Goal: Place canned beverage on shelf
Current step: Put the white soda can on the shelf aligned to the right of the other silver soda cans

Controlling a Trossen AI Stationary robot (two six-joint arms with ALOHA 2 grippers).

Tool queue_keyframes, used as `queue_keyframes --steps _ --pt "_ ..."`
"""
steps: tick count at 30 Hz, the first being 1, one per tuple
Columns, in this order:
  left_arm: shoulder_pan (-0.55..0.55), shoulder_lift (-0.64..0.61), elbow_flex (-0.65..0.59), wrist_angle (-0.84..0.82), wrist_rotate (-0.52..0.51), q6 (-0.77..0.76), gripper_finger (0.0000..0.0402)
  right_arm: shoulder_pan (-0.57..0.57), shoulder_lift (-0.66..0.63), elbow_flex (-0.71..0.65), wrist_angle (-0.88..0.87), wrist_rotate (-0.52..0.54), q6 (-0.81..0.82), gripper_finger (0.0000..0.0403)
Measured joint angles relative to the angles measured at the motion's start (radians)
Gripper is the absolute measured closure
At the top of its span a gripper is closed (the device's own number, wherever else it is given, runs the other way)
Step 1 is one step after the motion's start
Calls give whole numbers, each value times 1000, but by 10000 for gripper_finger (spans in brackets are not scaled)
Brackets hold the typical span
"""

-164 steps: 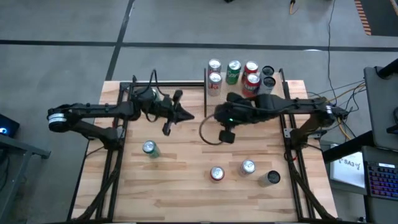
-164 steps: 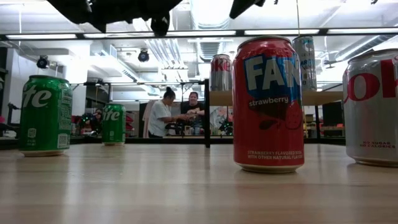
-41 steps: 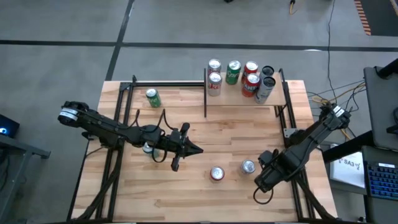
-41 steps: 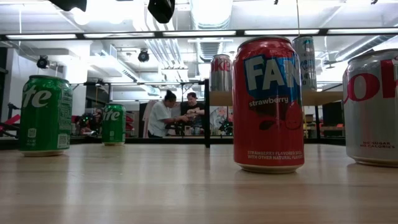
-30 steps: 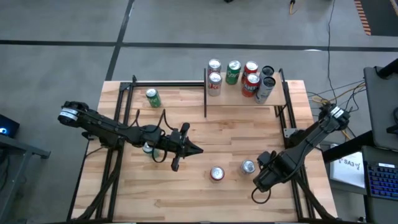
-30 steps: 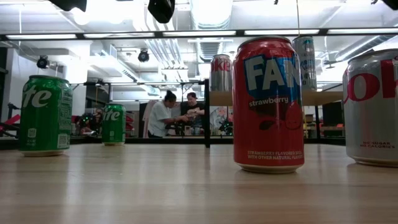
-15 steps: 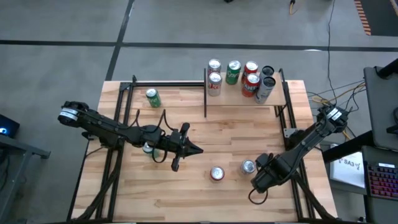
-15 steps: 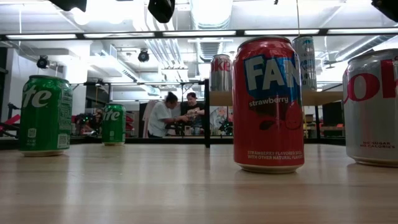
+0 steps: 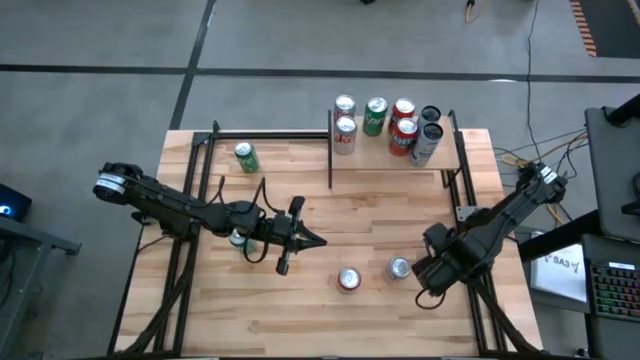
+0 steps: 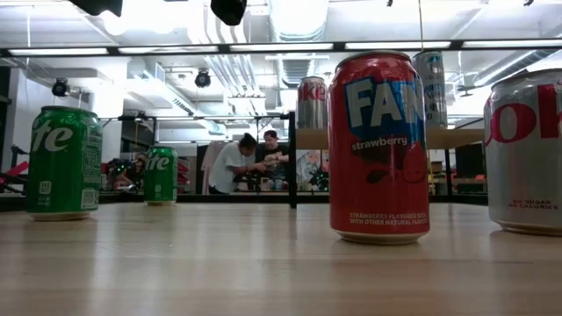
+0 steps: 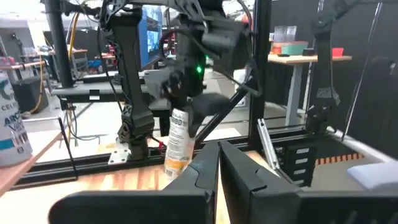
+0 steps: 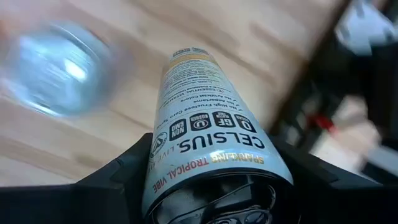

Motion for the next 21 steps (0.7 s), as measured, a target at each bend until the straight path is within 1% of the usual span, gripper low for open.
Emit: queue_keyframes --steps 1,4,6,9,11,13,16,21 --pt "0 0 0 0 -3 11 402 -6 -7 15 3 48 -7 166" --pt "0 0 0 -1 -55 36 400 -29 -27 64 3 201 -44 166" --pt "0 0 0 -8 -94 48 390 -46 -33 91 0 289 -95 166" --pt "0 0 0 -22 -147 78 362 -76 -29 130 7 412 -179 166" --pt "0 0 0 -27 -191 102 335 -98 -22 156 20 488 -250 166" --pt "0 0 0 -26 -231 134 303 -124 -15 172 56 540 -336 166" --pt "0 0 0 -26 -269 190 251 -164 -8 174 180 603 -497 166" --pt "2 0 0 -25 -322 221 168 -242 5 172 386 626 -749 166"
